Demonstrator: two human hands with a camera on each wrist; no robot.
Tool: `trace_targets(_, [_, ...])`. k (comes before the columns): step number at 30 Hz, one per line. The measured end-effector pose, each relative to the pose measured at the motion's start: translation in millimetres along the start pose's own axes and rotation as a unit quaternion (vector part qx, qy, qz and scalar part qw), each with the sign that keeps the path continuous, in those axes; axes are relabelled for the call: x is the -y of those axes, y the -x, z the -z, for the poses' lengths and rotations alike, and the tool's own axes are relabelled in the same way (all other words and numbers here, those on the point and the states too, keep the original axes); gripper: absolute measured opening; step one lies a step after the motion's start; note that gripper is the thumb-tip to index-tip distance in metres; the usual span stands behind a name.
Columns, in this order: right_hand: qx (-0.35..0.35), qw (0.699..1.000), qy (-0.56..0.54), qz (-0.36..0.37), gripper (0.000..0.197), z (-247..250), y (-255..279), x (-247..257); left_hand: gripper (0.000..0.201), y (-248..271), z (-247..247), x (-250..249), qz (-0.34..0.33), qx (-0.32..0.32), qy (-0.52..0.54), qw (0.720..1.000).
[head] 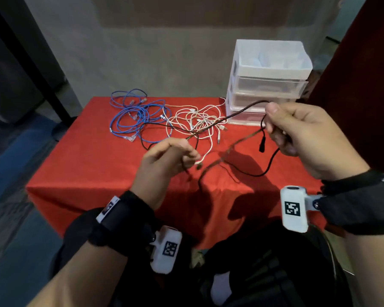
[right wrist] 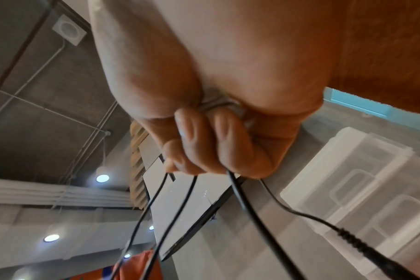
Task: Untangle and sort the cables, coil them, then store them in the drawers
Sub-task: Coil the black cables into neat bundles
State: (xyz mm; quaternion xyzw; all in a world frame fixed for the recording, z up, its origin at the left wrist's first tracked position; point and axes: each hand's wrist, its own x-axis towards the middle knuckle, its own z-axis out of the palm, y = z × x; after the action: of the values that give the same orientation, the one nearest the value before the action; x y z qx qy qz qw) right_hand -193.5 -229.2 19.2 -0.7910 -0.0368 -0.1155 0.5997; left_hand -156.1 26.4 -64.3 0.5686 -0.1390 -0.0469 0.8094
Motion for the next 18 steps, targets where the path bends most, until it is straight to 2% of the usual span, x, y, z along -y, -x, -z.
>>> trace_targets(2, [0.0, 1.0, 0.016, -0.003, 0.039, -3.3, -1.1, -5.5, 0.014, 0.2, 5.3, -8.4, -0.025, -0.047, -0.028, 0.998])
trace_targets(4, [-0.025, 1.0, -0.001, -0.017, 0.04, -6.3, -7.5, -9.0, 0.018, -1.2, 9.3, -13.0, -0.033, -0.057, -0.077, 0.995])
trace_targets(7, [-0.1, 0.991, -0.076, -0.042, 0.04, -4.9, -33.5, -9.2, 0.019, -2.5, 17.6, -9.4, -0.029, 0.004, -0.186, 0.982])
trace_targets(9, [-0.136, 0.985, -0.092, -0.044, 0.037, -1.6, -57.0, -11.3, 0.026, -1.7, 24.5, -1.6, -0.015, 0.063, -0.304, 0.951])
trace_targets(10, [-0.137, 0.986, -0.087, -0.046, 0.033, 0.2, -69.8, -16.4, 0.029, -0.6, 28.5, 3.3, -0.002, 0.076, -0.348, 0.934])
trace_targets(12, [-0.092, 0.991, -0.054, -0.083, 0.018, 1.9, -88.1, -30.4, 0.029, 1.5, 37.6, 12.4, 0.02, 0.046, -0.369, 0.928])
trace_targets(13, [-0.063, 0.99, -0.004, -0.124, 0.028, 3.6, -93.2, -39.6, 0.028, 2.4, 41.2, 15.6, 0.024, 0.016, -0.357, 0.934])
trace_targets(14, [-0.036, 0.981, 0.091, -0.165, 0.053, 5.9, -94.4, -50.0, 0.028, 3.3, 44.2, 17.7, 0.03, -0.017, -0.333, 0.942])
trace_targets(15, [-0.017, 0.958, 0.216, -0.187, 0.075, 7.5, -89.6, -57.6, 0.028, 3.8, 46.1, 18.5, 0.042, -0.045, -0.301, 0.951])
trace_targets(16, [-0.013, 0.931, 0.321, -0.174, 0.087, 8.5, -84.1, -63.8, 0.028, 4.2, 46.5, 17.6, 0.059, -0.064, -0.267, 0.96])
trace_targets(17, [-0.026, 0.912, 0.383, -0.141, 0.089, 5.7, -75.3, -64.2, 0.029, 4.8, 45.0, 14.3, 0.078, -0.074, -0.233, 0.967])
trace_targets(18, [-0.046, 0.91, 0.402, -0.092, 0.085, 0.1, -65.5, -65.0, 0.029, 5.4, 42.2, 10.4, 0.097, -0.073, -0.207, 0.971])
